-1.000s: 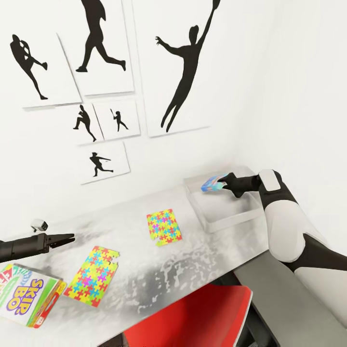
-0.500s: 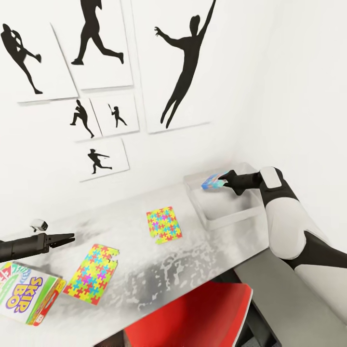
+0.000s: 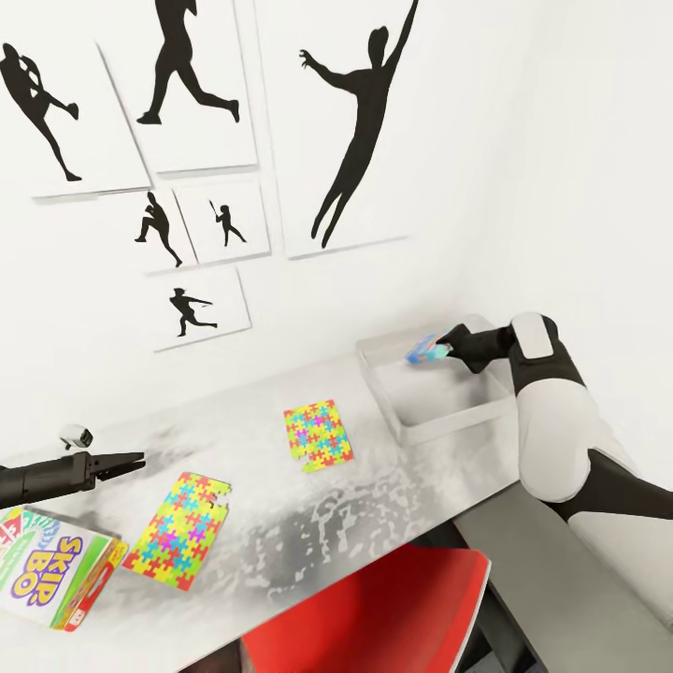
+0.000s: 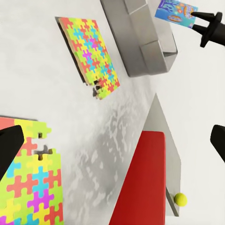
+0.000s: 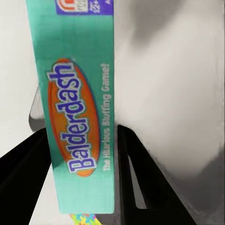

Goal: Put all the toys in the child's room - the three board games (two on the bed and one on the table), the two jigsaw puzzles on the table, and the tennis ball on the table - inside the toy box on the table in the child's room.

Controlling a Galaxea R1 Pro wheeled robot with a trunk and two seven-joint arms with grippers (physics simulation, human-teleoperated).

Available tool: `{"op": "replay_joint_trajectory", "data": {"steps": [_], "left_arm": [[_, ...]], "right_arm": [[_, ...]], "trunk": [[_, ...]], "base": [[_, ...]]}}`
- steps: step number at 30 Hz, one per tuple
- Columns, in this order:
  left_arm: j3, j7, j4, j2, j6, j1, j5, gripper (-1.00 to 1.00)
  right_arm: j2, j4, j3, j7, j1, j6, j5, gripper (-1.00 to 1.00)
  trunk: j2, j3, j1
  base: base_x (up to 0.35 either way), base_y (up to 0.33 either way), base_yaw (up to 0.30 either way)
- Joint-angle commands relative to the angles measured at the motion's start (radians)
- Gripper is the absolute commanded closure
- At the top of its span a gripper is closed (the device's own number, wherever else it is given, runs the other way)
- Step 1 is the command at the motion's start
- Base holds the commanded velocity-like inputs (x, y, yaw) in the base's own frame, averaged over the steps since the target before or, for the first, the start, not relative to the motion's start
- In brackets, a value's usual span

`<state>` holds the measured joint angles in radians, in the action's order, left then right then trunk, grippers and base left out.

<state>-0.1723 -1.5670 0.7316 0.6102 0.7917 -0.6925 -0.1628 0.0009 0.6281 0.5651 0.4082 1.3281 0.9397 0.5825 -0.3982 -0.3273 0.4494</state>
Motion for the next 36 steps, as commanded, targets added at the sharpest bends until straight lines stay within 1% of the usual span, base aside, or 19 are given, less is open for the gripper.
{"op": "replay_joint_trajectory", "data": {"steps": [1, 4, 10, 24, 27, 29, 35, 36], "left_arm": [[0.000, -0.004, 0.000, 0.000, 0.011, -0.001, 0.000, -1.00], [0.000, -0.004, 0.000, 0.000, 0.011, -0.001, 0.000, -1.00], [0.000, -0.004, 0.000, 0.000, 0.011, -0.001, 0.000, -1.00], [0.000, -0.004, 0.000, 0.000, 0.011, -0.001, 0.000, -1.00], [0.000, -0.004, 0.000, 0.000, 0.011, -0.001, 0.000, -1.00], [0.000, -0.004, 0.000, 0.000, 0.011, -0.001, 0.000, -1.00], [0.000, -0.004, 0.000, 0.000, 0.011, -0.001, 0.000, -1.00], [0.000, -0.004, 0.000, 0.000, 0.011, -0.001, -0.001, -1.00]], "right_arm": [[0.001, 0.003, 0.002, 0.020, 0.001, 0.001, 0.015, 1.00], [0.003, 0.019, 0.002, 0.060, 0.002, -0.010, 0.015, 1.00], [0.004, 0.031, 0.003, 0.116, 0.004, -0.042, 0.017, 1.00], [0.001, 0.034, 0.003, 0.207, 0.021, -0.068, 0.016, 1.00], [0.002, 0.034, 0.003, 0.217, 0.022, -0.083, 0.016, 1.00], [0.004, 0.034, 0.003, 0.224, 0.023, -0.110, 0.017, 1.00], [0.005, 0.034, 0.003, 0.227, 0.022, -0.131, 0.017, 1.00], [0.005, 0.033, 0.003, 0.228, 0.022, -0.148, 0.018, 1.00]], "trunk": [[-0.002, -0.002, 0.001], [-0.002, -0.002, 0.001], [-0.002, -0.002, 0.001], [-0.002, -0.008, 0.001], [-0.002, -0.010, 0.001], [-0.002, -0.011, 0.001], [-0.002, -0.013, 0.001], [-0.002, -0.013, 0.001]], "base": [[0.000, 0.000, 0.000], [0.000, 0.000, 0.000], [0.000, 0.000, 0.000], [0.000, 0.000, 0.000], [0.000, 0.000, 0.000], [0.000, 0.000, 0.000], [0.000, 0.000, 0.000], [0.000, 0.000, 0.000]]}}
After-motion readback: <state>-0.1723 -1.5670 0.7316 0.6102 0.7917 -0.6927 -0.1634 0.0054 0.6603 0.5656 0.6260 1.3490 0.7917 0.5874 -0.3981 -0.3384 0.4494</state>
